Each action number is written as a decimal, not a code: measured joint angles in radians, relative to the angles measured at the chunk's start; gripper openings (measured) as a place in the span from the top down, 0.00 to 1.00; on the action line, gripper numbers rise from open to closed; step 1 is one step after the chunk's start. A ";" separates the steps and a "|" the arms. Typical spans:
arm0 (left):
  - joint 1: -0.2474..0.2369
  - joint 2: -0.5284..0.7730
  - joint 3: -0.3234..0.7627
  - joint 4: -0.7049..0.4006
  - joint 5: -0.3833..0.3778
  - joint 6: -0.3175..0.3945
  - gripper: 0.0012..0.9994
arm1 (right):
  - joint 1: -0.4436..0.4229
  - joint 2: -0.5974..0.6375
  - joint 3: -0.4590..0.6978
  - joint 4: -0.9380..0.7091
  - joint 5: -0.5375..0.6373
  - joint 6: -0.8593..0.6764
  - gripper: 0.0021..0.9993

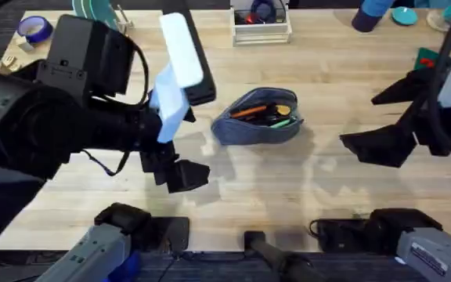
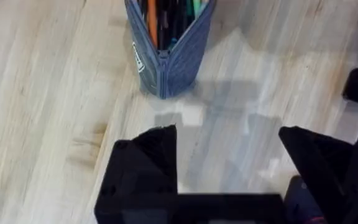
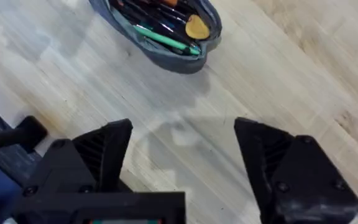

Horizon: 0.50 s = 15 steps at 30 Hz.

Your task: Unzip the bag, pick up the pens from the table one at a time and place them inside, then zip the bag closed.

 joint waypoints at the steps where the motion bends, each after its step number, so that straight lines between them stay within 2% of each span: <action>1: 0.018 0.000 -0.007 0.002 0.015 0.017 0.00 | 0.000 0.000 0.000 0.000 0.000 0.000 0.00; 11: 0.244 0.000 -0.067 0.007 0.185 0.216 0.00 | 0.000 0.000 0.000 0.001 -0.005 0.000 0.00; 15: 0.302 0.000 -0.104 0.049 0.241 0.269 0.00 | 0.000 0.000 0.000 0.028 -0.055 0.000 0.00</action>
